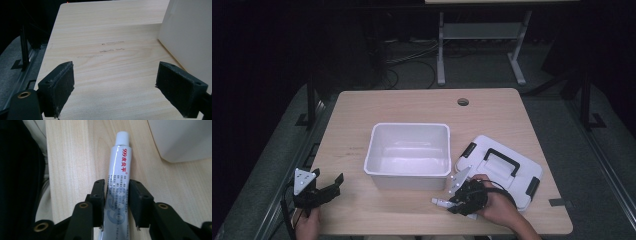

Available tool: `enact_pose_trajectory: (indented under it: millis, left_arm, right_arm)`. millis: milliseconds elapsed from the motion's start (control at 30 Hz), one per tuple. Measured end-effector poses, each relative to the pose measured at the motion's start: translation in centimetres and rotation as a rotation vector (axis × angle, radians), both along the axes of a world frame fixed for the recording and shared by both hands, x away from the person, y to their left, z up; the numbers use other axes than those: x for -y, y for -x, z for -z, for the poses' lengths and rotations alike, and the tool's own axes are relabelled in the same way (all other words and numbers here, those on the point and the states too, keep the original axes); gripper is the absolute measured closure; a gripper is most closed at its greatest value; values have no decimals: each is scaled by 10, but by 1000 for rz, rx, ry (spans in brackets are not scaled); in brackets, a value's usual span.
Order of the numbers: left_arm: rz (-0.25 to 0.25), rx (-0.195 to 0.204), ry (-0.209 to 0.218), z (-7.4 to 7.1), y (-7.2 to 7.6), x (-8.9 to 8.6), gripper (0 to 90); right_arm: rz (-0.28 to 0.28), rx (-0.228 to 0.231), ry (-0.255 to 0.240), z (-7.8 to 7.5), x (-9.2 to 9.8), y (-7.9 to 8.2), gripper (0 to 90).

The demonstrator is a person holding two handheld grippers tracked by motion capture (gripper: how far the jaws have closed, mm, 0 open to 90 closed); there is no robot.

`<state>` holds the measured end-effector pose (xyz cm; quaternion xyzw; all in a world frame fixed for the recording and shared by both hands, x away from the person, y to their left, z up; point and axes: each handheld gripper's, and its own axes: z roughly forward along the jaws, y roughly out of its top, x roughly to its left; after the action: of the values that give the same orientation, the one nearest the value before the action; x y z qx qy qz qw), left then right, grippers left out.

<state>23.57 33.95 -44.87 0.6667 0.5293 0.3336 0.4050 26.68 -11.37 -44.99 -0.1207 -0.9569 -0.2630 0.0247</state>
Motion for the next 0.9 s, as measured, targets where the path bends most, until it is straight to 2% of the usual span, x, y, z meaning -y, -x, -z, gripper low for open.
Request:
enact_pose_trajectory:
  millis: [300,467,600,900]
  left_arm:
    - [-3,1,1,0,0,0,140]
    - [-6,2,2,0,0,-1,140]
    - [-3,1,2,0,0,0,140]
    - [-4,2,3,0,0,0,140]
  right_arm:
    - [-3,12,-3,0,1,0,705]
    - [1,-22,-4,-1,2,0,711]
    - [-4,-32,0,-1,2,1,711]
    - [-39,-23,-14,-13,-2,4,711]
